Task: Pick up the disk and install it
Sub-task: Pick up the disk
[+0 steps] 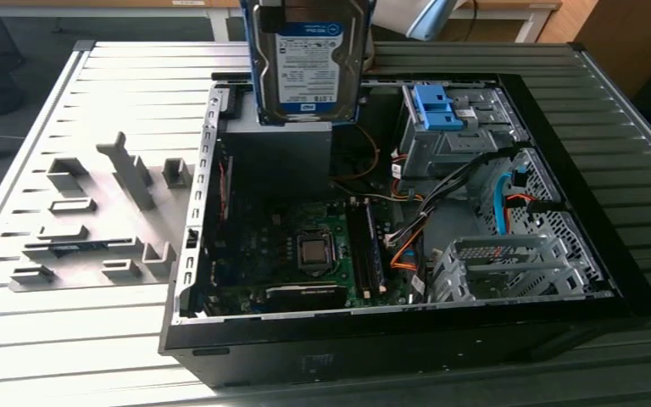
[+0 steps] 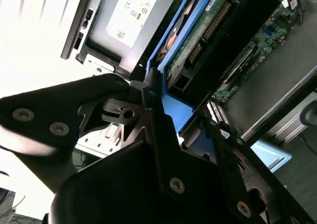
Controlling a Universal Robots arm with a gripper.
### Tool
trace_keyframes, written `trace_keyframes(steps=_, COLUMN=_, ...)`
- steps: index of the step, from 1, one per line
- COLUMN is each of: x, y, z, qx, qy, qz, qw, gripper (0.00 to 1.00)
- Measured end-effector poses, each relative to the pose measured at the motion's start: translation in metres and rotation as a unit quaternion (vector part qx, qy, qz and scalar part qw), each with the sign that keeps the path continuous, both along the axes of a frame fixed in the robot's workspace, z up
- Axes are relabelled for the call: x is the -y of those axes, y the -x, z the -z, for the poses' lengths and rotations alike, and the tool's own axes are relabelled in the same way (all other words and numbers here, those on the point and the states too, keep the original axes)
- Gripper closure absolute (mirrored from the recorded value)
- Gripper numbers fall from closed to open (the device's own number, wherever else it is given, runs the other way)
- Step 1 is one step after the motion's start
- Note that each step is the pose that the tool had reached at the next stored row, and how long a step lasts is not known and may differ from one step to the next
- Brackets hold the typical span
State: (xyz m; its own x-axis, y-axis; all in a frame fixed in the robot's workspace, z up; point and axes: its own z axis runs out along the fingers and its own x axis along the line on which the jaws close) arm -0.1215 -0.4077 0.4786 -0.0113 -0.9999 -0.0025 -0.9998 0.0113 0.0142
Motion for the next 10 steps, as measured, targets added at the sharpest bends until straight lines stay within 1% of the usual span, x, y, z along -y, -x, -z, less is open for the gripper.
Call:
trace_keyframes(steps=4, x=0.0000, y=-0.0086, z=0.0000, qx=0.0000, qy=0.0000, qz=0.000, qw=1.0000, gripper=0.63)
trace_keyframes(steps=10, x=0.0001, y=-0.0091, z=0.0000, qx=0.0000, qy=0.0000, qz=0.000, qw=1.0000, gripper=0.63)
